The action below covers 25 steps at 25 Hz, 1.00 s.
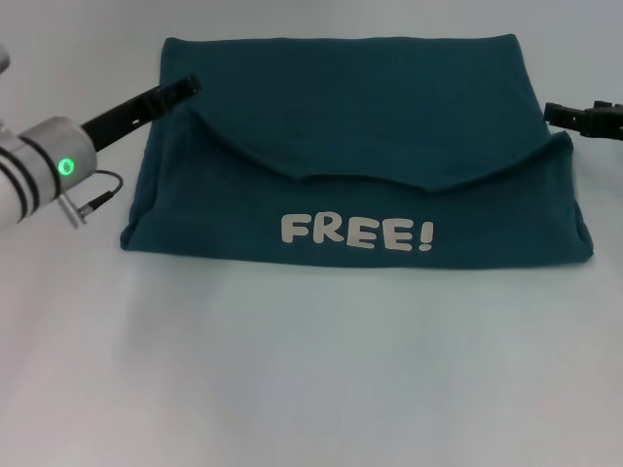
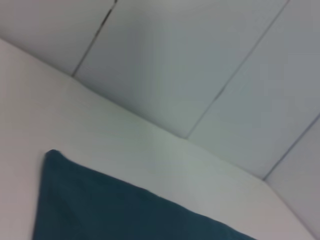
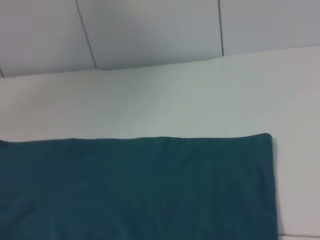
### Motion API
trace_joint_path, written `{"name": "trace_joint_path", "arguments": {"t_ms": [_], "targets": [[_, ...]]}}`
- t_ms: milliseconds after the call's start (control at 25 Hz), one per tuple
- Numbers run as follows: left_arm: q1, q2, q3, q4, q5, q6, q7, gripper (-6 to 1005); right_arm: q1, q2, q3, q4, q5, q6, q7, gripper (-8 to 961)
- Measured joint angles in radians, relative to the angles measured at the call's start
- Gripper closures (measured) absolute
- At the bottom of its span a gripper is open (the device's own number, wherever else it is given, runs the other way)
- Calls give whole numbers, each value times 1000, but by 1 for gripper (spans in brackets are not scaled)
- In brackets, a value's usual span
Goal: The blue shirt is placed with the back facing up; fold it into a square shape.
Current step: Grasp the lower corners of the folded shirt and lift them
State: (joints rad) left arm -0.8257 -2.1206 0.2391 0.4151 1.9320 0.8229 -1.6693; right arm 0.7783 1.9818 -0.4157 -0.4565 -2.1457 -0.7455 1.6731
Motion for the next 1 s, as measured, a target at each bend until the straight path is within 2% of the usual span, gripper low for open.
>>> {"name": "trace_joint_path", "arguments": {"t_ms": [40,200,320,440,560,680,840,1000], "targets": [[9,1,0,7,0,21,-1,338,-10,-1,0,-16,0,-31,13,127],[52,8,13,42,5,114,-25,241,-56,-2,-6,-102,-4,-188,91,110],[89,13,81,77,6,174,-54,168,-93,-11,-29,-152,-8,-282,169,102],[127,15,157,116,6,214,-73,95,-125,-29,-50,-174,-9,-375,242,106],[173,14,208,162,3,253,-82,95,-149,-47,-53,-180,-10,-469,298,110],[206,16,219,186,5,296,-82,95,-170,-61,-55,-185,-9,-551,354,113],[241,20,231,207,9,328,-72,95,-185,-67,-40,-191,-3,-614,384,115],[266,12,248,216,15,309,-38,95,-189,-71,-22,-192,-1,-632,398,117]]}}
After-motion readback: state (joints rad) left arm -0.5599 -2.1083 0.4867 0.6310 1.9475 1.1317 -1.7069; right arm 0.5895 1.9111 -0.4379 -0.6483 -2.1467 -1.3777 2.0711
